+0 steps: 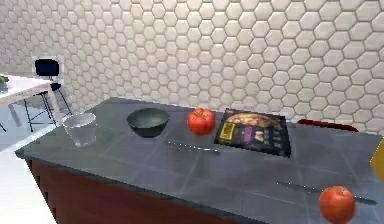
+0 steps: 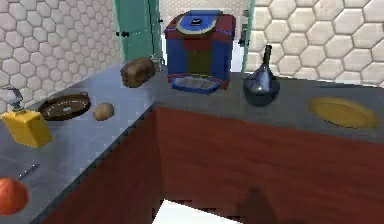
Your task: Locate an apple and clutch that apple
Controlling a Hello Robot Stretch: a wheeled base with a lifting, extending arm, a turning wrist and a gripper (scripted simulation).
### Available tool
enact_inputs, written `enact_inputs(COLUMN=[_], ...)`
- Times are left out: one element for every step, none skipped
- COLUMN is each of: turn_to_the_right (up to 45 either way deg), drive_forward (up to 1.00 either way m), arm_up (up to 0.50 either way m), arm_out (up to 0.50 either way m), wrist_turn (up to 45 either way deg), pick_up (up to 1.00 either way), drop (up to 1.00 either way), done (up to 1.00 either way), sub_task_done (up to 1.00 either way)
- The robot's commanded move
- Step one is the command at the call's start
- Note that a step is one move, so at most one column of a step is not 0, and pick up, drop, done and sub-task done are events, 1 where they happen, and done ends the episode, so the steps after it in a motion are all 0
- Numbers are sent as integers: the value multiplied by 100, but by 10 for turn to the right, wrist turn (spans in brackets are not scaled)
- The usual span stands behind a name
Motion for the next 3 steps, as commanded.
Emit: enact_inputs(turn_to_the_right=[-390,0,0], drive_forward=[0,0,0], arm_up=[0,50,38], arm_out=[0,0,0], wrist_turn=[0,0,0], pick_up=[0,0,0], drop=[0,0,0], done=[0,0,0], sub_task_done=[0,0,0])
